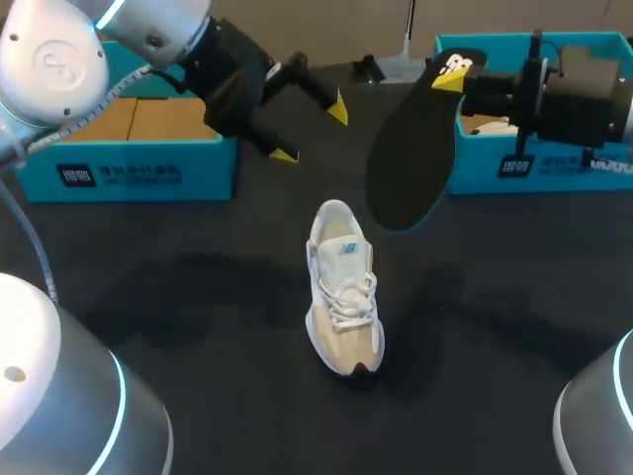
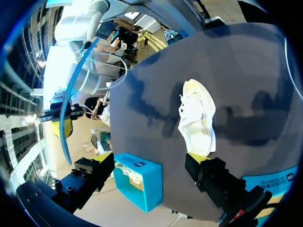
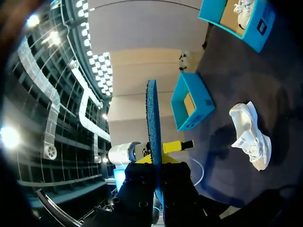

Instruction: Take the shoe out of the shoebox, open the shoe tongue, remove and reinsert the insole, then place the shoe into the shoebox

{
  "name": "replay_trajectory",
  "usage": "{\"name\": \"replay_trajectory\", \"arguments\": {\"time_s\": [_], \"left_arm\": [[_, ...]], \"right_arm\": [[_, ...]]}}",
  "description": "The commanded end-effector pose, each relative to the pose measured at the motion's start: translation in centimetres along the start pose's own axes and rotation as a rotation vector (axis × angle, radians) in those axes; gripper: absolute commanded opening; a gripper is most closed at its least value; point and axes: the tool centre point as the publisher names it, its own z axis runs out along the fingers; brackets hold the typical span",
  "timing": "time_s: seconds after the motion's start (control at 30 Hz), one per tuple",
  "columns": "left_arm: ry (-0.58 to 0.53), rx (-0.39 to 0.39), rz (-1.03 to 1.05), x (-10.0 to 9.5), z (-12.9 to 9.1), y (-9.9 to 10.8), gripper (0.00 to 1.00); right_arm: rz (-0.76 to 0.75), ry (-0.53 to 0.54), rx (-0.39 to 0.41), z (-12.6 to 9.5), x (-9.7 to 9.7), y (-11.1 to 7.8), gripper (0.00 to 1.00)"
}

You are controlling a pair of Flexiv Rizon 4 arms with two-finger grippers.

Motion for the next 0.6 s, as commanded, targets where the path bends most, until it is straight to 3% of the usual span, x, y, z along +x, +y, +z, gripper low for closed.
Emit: {"name": "replay_trajectory", "arguments": {"time_s": [0.03, 0.53, 0.6], "left_arm": [[0.001, 0.001, 0.001, -0.1, 0.1, 0.1, 1.00], [0.001, 0.001, 0.001, -0.1, 0.1, 0.1, 1.00], [-0.080, -0.034, -0.006, -0.3, -0.4, 0.2, 1.00]], "right_arm": [[0.015, -0.003, 0.018, 2.4, -0.5, 1.8, 0.00], [0.065, -0.022, 0.127, 3.9, -2.9, 6.2, 0.00], [0.082, -0.014, 0.147, 4.3, -3.1, 6.9, 0.00]]}}
